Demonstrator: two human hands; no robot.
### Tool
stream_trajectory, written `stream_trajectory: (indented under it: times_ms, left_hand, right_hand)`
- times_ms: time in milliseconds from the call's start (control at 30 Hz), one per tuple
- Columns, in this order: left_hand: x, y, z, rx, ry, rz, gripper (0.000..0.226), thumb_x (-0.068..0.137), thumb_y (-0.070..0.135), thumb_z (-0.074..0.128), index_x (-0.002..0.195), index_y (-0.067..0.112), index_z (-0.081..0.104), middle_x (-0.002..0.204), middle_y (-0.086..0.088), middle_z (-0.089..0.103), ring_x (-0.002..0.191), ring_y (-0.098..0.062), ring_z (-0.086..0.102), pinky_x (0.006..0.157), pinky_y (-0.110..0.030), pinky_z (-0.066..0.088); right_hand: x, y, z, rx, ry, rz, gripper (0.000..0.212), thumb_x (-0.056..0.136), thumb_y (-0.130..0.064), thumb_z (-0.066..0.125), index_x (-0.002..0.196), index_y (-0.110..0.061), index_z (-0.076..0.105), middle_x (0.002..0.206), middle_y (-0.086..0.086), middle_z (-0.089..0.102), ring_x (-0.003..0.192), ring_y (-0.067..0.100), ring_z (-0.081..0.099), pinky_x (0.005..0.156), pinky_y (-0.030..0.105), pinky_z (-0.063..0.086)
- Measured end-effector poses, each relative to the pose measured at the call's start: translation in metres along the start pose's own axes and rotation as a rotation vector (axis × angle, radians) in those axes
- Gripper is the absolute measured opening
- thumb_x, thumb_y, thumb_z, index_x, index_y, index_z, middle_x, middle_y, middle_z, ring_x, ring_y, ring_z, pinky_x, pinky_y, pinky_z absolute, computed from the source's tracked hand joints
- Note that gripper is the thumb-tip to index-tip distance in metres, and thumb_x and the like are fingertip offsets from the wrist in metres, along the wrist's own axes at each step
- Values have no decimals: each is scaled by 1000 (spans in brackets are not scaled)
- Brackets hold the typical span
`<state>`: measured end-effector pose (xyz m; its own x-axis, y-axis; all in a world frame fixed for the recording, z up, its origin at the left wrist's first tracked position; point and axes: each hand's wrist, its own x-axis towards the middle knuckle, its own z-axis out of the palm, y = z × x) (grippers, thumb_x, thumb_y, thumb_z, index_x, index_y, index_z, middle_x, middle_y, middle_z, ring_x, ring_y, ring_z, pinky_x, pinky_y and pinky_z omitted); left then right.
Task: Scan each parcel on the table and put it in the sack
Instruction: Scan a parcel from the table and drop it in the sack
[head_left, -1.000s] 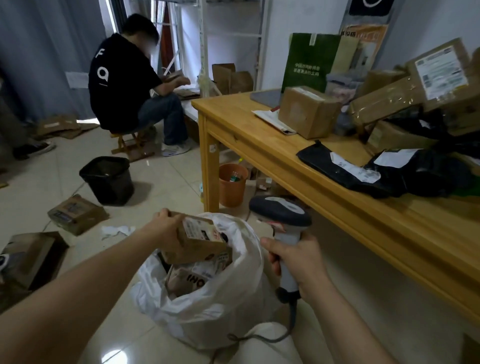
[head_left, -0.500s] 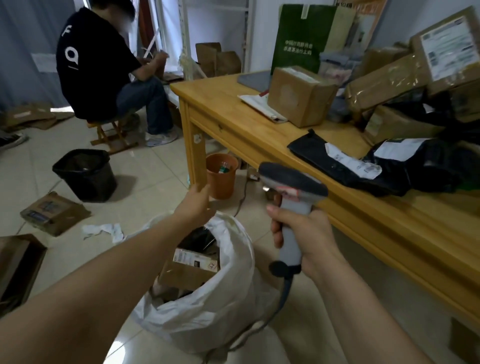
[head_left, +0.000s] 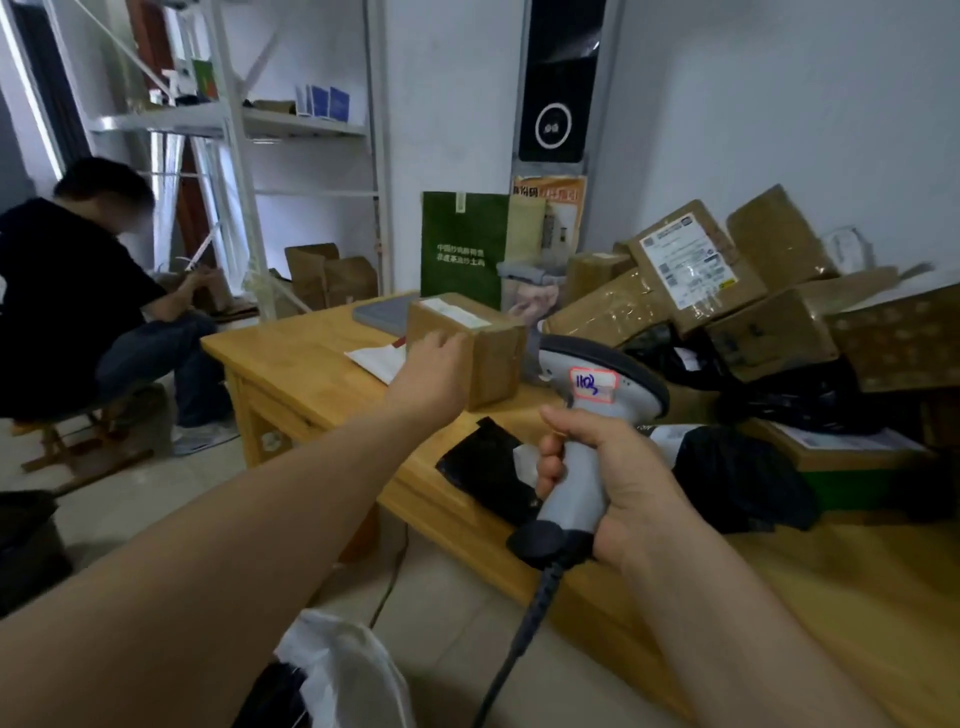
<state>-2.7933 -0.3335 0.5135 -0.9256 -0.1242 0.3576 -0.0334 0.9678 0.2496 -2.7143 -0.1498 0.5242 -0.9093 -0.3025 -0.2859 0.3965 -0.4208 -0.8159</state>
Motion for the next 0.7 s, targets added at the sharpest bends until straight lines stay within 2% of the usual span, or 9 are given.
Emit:
stream_trajectory:
  times_ms: [67, 133, 167, 333, 467, 567, 633, 700]
  left_hand:
    - [34, 15, 1, 278, -60, 173, 80, 88, 1, 59, 153, 7, 12, 158, -13, 15, 146, -30, 13, 117, -43, 24]
    - [66, 30, 3, 617, -139, 354, 80, 94, 5, 51, 154, 9, -2, 162, -9, -4, 149, -27, -6, 121, -46, 8]
    - [80, 36, 4, 750, -186, 406, 78, 96, 11, 48, 154, 10, -5, 162, -9, -7, 149, -26, -9, 121, -46, 4]
    - [120, 58, 18, 1021, -420, 423, 76, 96, 22, 53, 154, 16, 5, 162, -10, -6, 149, -28, -9, 121, -45, 4]
    - [125, 53, 26, 1110, -364, 473, 74, 93, 20, 59, 153, 17, 17, 159, -12, 13, 147, -30, 10, 117, -43, 22]
    - [117, 37, 10, 1089, -240, 444, 77, 93, 19, 58, 153, 16, 10, 156, -10, 19, 141, -28, 22, 111, -42, 33]
    - [104, 23, -11, 1006, -140, 385, 80, 93, 20, 56, 154, 16, 5, 153, -10, 16, 141, -29, 18, 109, -41, 36]
    - [80, 9, -32, 845, -24, 307, 91, 86, 22, 66, 152, 18, 3, 151, -11, 8, 142, -31, 10, 105, -41, 40]
  right_hand:
    - [12, -5, -7, -7, 9, -9, 16, 79, -9, 70, 73, -9, 56, 50, 4, 55, 35, 12, 47, 37, 19, 42]
    - [23, -12, -12, 4, 23, -8, 17, 79, -8, 70, 70, -9, 55, 50, 5, 54, 34, 13, 46, 37, 19, 42]
    - [28, -15, -14, 19, 26, -7, 18, 78, -7, 70, 68, -9, 55, 49, 6, 54, 34, 13, 46, 37, 19, 41]
    - [48, -27, -26, -35, 28, -100, 20, 79, -4, 70, 63, -5, 57, 48, 10, 53, 35, 16, 44, 41, 24, 39]
    - [55, -28, -34, -30, 25, -86, 13, 78, -2, 70, 72, -3, 59, 49, 11, 53, 34, 17, 44, 41, 23, 39]
    - [51, -21, -37, -21, 42, -80, 15, 76, -3, 72, 73, -3, 58, 51, 11, 54, 36, 17, 45, 41, 23, 41]
    - [43, -19, -37, -30, 49, -78, 14, 75, -3, 73, 75, -3, 59, 51, 11, 55, 36, 17, 46, 41, 23, 42]
    - [31, -15, -37, -38, 60, -81, 12, 75, -3, 73, 77, -4, 61, 51, 11, 56, 36, 17, 46, 41, 23, 42]
